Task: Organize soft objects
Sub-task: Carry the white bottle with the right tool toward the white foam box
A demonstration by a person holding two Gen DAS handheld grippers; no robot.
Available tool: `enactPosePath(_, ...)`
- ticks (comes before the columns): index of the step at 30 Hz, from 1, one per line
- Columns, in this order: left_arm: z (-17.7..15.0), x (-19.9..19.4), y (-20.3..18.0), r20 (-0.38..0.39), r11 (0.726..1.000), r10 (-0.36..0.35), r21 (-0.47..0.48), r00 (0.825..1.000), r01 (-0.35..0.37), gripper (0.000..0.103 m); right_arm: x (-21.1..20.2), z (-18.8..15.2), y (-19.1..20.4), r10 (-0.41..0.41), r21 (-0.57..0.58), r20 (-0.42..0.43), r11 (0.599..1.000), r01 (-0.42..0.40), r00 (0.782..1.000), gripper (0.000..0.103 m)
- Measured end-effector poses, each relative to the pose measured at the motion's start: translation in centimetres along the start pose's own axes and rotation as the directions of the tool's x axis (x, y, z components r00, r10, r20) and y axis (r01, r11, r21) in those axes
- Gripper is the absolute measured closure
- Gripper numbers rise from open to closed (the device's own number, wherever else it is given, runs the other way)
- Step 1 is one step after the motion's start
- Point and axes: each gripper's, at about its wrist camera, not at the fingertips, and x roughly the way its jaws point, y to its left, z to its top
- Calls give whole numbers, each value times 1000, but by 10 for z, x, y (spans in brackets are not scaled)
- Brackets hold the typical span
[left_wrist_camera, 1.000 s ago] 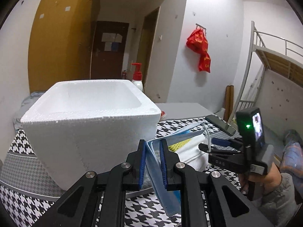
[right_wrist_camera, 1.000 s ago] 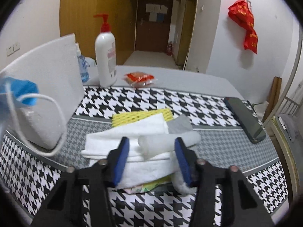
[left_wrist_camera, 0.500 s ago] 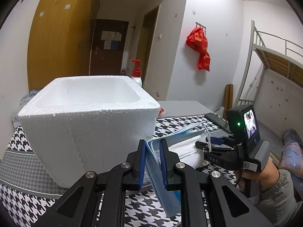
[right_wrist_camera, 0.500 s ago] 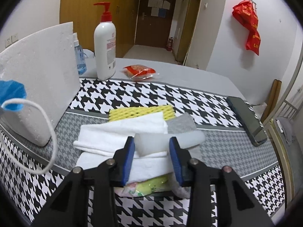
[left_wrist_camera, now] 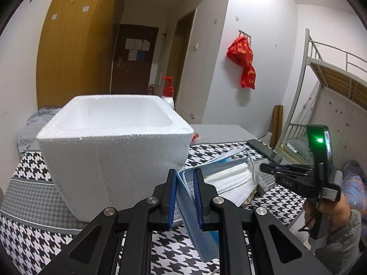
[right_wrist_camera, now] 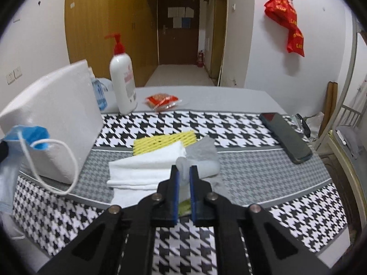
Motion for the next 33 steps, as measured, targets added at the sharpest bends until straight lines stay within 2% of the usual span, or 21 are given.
enactPosePath(15,-1,-41,-6,30,997,66,26,997,-67,87,-95,-13,11,68,10,145,997,-71,987,92)
enactPosePath(33,-4,-85,-1,93,986,140,75,986,-147,87,-158,-39,53,160,-15,246,987,-162,956,92)
